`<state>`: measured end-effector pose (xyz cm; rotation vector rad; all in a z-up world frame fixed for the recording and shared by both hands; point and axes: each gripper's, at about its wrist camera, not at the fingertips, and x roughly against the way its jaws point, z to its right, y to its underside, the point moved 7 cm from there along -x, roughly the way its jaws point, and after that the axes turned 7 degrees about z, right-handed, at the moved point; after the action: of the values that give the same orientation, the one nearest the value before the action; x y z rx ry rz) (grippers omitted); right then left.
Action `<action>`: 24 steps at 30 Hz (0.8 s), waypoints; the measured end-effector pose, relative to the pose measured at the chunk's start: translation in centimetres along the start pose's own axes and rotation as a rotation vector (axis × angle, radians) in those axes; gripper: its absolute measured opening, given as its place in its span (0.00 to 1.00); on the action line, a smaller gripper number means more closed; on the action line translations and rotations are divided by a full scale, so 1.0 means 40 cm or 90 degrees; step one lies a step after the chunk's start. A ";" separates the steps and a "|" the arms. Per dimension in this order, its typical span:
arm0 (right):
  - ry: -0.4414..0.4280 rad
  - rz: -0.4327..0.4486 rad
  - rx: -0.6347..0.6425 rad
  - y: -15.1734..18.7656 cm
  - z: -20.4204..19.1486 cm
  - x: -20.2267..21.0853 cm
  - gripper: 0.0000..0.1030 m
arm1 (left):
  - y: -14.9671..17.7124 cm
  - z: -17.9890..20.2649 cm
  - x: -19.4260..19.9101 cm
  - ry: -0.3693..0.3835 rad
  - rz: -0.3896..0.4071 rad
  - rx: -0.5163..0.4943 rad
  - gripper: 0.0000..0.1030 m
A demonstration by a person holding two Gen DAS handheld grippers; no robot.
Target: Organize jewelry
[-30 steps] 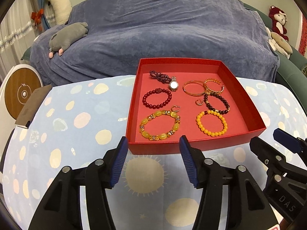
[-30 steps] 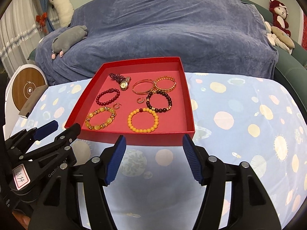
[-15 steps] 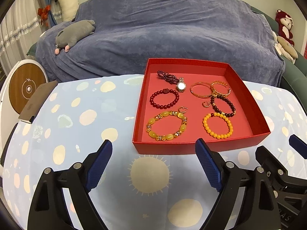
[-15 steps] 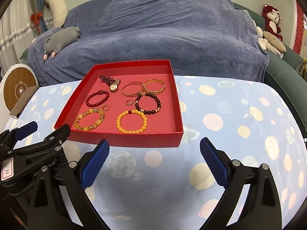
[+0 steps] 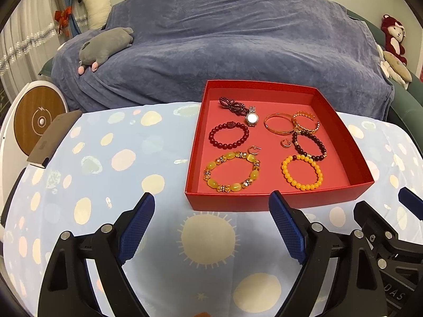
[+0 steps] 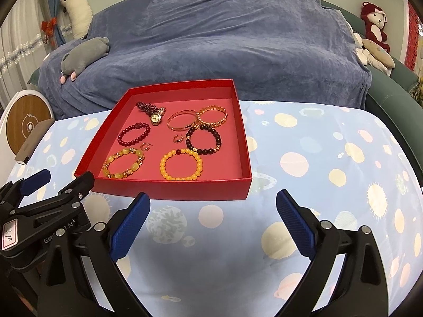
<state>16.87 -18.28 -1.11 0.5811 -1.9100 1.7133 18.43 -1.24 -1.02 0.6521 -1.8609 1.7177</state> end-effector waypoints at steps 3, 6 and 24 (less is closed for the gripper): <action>0.001 0.001 0.002 0.002 -0.001 0.001 0.89 | 0.000 0.004 0.003 0.000 0.004 -0.004 0.81; 0.001 0.001 0.001 0.003 0.002 0.001 0.89 | 0.002 0.004 0.004 0.001 0.003 -0.004 0.81; 0.003 0.003 -0.001 0.006 -0.001 0.001 0.89 | 0.000 0.008 0.009 0.000 0.007 -0.002 0.81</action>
<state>16.70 -18.20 -1.27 0.5730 -1.9107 1.7140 18.13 -1.58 -0.81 0.6419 -1.8701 1.7219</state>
